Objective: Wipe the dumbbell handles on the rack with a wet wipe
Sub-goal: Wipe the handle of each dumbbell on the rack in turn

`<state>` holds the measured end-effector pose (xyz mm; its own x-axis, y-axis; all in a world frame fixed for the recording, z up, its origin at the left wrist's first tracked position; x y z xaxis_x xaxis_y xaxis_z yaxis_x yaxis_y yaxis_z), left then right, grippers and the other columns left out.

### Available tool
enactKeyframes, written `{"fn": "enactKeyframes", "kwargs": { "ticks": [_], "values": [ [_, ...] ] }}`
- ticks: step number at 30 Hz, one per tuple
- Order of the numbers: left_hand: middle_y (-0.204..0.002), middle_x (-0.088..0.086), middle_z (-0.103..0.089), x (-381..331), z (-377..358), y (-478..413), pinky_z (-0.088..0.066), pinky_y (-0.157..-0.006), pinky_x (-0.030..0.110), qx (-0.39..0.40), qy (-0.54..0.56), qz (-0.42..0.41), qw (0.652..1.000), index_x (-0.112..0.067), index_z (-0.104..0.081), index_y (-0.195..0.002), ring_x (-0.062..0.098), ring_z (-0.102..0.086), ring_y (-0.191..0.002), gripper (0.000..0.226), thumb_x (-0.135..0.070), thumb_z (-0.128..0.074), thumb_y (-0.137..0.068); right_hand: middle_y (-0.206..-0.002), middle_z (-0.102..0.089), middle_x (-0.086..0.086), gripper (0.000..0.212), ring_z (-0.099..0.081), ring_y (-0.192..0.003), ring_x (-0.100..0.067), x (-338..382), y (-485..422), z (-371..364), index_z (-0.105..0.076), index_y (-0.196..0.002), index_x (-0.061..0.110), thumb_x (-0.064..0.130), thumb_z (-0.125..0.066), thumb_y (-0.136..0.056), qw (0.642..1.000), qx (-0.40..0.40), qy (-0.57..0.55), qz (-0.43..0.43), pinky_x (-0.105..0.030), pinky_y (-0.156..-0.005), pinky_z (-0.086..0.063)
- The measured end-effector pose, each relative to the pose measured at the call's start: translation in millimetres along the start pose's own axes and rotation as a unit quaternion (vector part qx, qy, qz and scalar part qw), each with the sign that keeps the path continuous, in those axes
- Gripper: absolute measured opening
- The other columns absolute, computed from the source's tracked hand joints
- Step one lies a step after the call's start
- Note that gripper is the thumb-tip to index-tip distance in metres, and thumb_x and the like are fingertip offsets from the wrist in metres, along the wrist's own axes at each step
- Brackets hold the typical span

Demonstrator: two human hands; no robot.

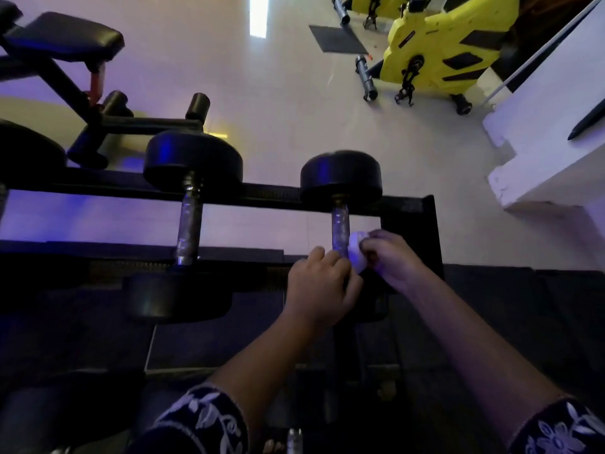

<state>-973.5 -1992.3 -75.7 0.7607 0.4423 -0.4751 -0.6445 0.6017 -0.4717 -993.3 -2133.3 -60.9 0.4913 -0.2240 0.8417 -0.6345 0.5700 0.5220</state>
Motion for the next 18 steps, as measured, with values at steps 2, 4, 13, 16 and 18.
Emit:
{"fn": "enactKeyframes", "kwargs": {
  "ticks": [2,4,13,16,18],
  "values": [
    [-0.069,0.006,-0.061,-6.4,3.7,-0.3,-0.035,-0.049,0.031,0.076,-0.027,-0.002,0.997,-0.015,-0.058,-0.066,0.028,-0.054,-0.064,0.031,-0.033,-0.045,-0.087,-0.058,-0.049,-0.006,0.024,-0.046,-0.055,-0.016,7.9,15.9,7.4,-0.055,-0.067,0.007,-0.016,-0.05,-0.074,0.999,-0.027,0.033,0.024,-0.019,-0.046,-0.039],
    [-0.077,0.01,-0.064,-10.6,15.9,-2.9,-0.04,-0.054,0.033,0.131,-0.02,0.042,0.99,-0.012,-0.062,-0.073,0.031,-0.058,-0.073,0.033,-0.031,-0.043,-0.092,-0.065,-0.051,-0.008,0.024,-0.048,-0.057,-0.017,22.4,35.2,10.4,-0.057,-0.071,0.007,-0.015,-0.05,-0.073,0.999,-0.029,-0.018,0.02,-0.021,-0.049,-0.042],
    [-0.081,0.004,-0.072,3.3,182.4,40.9,-0.044,-0.072,0.023,0.072,0.106,0.329,0.936,-0.01,-0.075,-0.095,0.014,-0.065,-0.08,0.014,-0.016,-0.063,-0.09,-0.081,-0.064,-0.007,0.013,-0.064,-0.064,-0.017,44.7,148.4,-29.1,-0.064,-0.09,0.014,0.003,-0.058,-0.088,0.993,0.077,-0.092,0.011,-0.027,-0.049,-0.053],
    [-0.084,0.005,-0.074,10.5,240.5,98.1,-0.048,-0.072,0.027,0.068,0.041,0.358,0.93,-0.013,-0.076,-0.093,0.018,-0.068,-0.081,0.012,-0.014,-0.067,-0.086,-0.086,-0.067,-0.011,0.015,-0.066,-0.067,-0.02,47.0,189.6,-66.3,-0.067,-0.095,0.011,0.001,-0.061,-0.086,0.99,0.118,-0.081,0.014,-0.034,-0.053,-0.057],
    [-0.082,0.007,-0.075,12.5,273.1,129.9,-0.051,-0.073,0.033,0.064,0.009,0.374,0.925,-0.012,-0.076,-0.092,0.021,-0.07,-0.08,0.013,-0.011,-0.067,-0.084,-0.095,-0.066,-0.015,0.017,-0.065,-0.078,-0.025,48.1,217.4,-96.7,-0.068,-0.097,0.009,-0.001,-0.064,-0.084,0.985,0.151,-0.079,0.017,-0.042,-0.065,-0.056]
  ]
}}
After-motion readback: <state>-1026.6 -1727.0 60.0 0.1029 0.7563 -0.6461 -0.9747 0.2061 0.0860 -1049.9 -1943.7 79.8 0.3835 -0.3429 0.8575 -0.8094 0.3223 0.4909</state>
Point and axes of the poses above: each hand's wrist, its own y-axis away from the middle knuckle, its own z-axis out of the back of the hand, x = y × z, the point moved 3 cm from there along -y, towards the middle knuckle
